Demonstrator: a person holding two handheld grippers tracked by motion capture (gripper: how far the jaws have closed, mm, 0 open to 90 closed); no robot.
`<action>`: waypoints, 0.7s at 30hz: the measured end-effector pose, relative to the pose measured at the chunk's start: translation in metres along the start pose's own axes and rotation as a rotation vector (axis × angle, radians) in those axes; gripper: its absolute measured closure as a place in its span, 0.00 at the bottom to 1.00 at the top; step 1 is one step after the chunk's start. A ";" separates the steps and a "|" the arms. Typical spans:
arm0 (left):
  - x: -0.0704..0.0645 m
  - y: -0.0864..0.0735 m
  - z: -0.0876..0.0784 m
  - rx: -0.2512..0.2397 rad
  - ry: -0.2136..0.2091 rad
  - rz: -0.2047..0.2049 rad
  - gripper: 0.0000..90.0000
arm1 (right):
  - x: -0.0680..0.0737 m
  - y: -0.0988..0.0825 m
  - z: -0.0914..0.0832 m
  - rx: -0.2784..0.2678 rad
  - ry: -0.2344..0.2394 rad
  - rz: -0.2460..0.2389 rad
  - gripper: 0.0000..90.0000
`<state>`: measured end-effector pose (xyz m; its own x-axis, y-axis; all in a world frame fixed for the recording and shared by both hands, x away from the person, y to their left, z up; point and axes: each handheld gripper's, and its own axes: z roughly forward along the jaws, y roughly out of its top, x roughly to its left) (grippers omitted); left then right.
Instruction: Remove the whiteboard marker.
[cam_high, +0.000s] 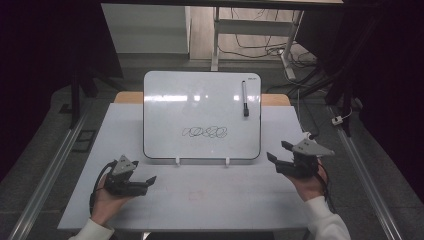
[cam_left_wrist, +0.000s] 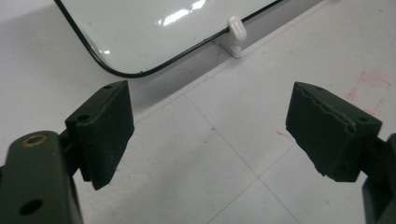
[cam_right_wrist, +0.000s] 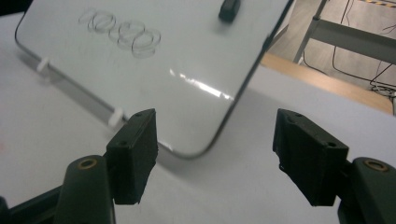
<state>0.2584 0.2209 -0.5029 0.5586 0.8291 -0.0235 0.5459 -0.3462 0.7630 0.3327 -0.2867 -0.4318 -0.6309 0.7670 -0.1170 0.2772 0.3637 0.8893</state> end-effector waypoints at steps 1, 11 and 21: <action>0.000 0.000 0.000 -0.002 -0.001 -0.001 0.18 | 0.000 0.000 0.000 0.000 0.000 0.000 0.34; -0.001 -0.002 0.000 -0.001 0.002 0.009 0.18 | -0.004 0.094 0.043 0.003 -0.039 0.010 0.37; -0.002 -0.002 0.003 0.014 0.009 0.019 0.18 | -0.018 0.141 0.094 0.065 -0.088 0.033 0.42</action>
<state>0.2582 0.2191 -0.5064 0.5631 0.8264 -0.0028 0.5440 -0.3682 0.7540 0.4516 -0.1998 -0.3462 -0.5551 0.8217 -0.1288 0.3452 0.3685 0.8632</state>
